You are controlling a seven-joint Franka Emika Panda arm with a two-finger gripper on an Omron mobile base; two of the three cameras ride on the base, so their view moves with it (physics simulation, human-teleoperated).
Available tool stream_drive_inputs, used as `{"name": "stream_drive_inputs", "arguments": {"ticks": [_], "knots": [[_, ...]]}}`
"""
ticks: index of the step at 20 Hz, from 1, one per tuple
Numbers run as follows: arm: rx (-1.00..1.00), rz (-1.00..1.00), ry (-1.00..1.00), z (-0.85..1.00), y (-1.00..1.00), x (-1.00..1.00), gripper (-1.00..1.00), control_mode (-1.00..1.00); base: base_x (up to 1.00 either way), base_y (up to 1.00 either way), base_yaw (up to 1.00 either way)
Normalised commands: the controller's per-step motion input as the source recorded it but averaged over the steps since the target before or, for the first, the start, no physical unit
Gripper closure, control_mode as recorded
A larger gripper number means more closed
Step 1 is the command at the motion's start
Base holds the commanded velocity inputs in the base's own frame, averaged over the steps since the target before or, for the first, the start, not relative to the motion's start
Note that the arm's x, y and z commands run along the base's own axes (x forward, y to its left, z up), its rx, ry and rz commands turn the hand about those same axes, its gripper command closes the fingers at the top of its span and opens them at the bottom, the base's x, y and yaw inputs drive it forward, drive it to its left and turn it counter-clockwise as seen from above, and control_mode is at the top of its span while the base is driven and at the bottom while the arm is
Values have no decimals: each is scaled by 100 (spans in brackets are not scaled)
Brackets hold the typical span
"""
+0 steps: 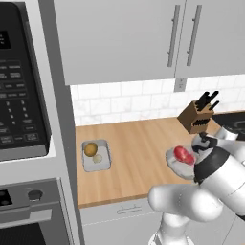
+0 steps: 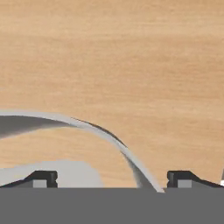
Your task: Take the meat container that has the steak and place it on the second highest rack of the freezer. Then take the vegetable container that has the garlic and potato and place it on the highest rack of the freezer.
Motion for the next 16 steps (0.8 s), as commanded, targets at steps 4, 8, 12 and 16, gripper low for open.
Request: {"name": "stream_drive_inputs", "arguments": {"ticks": [4,8,12,16], "knots": [[0,0,6,-50,13,2,100,-100,0,0,0],[-2,0,8,-67,19,0,100,-100,0,0,0],[-1,0,4,-58,12,0,100,-100,0,0,0],[1,0,2,-7,5,-4,100,-100,0,0,0]]}}
